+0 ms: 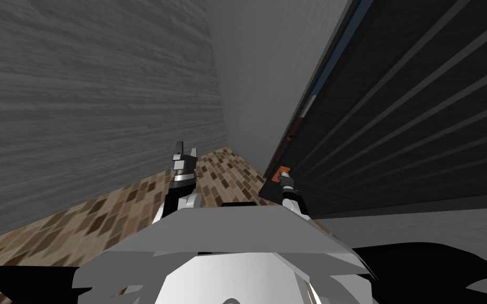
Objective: Pull the door open
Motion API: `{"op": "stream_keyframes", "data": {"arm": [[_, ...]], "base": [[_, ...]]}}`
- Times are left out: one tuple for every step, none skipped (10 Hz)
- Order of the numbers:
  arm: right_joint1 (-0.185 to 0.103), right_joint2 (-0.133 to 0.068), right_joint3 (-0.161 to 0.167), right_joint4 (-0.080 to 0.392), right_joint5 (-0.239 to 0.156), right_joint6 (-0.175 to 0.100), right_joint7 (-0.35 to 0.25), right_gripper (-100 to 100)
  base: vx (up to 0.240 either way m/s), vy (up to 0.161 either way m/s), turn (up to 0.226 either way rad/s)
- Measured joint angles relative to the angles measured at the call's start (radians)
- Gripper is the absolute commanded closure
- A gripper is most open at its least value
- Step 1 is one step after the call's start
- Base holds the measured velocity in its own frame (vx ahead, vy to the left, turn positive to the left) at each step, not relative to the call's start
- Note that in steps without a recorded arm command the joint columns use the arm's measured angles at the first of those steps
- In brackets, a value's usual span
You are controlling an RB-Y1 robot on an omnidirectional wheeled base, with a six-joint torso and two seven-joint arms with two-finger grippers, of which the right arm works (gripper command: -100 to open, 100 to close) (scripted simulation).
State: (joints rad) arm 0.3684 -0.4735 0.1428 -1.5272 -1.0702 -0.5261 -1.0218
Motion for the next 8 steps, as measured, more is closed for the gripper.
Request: {"op": "stream_keyframes", "data": {"arm": [[-0.001,-0.008,0.01,0.0,0.004,-0.003,-0.01,100],[0.0,-0.007,0.015,0.002,0.005,-0.001,-0.011,100],[0.002,-0.015,0.018,0.003,0.006,-0.003,-0.017,100],[0.001,-0.023,0.023,0.001,0.008,-0.008,-0.025,100],[0.002,-0.031,0.029,0.0,0.011,-0.012,-0.033,100],[0.002,-0.039,0.035,0.001,0.013,-0.015,-0.041,100],[0.003,-0.047,0.041,0.001,0.016,-0.019,-0.049,100],[0.005,-0.057,0.05,0.002,0.018,-0.022,-0.059,100]], "base": [[-0.103,-0.013,0.043],[-0.146,-0.002,0.164],[-0.242,-0.028,0.14],[-0.22,-0.011,0.104],[-0.236,-0.004,0.109],[-0.259,-0.021,0.117],[-0.239,-0.035,0.163],[-0.229,-0.024,0.134]]}}
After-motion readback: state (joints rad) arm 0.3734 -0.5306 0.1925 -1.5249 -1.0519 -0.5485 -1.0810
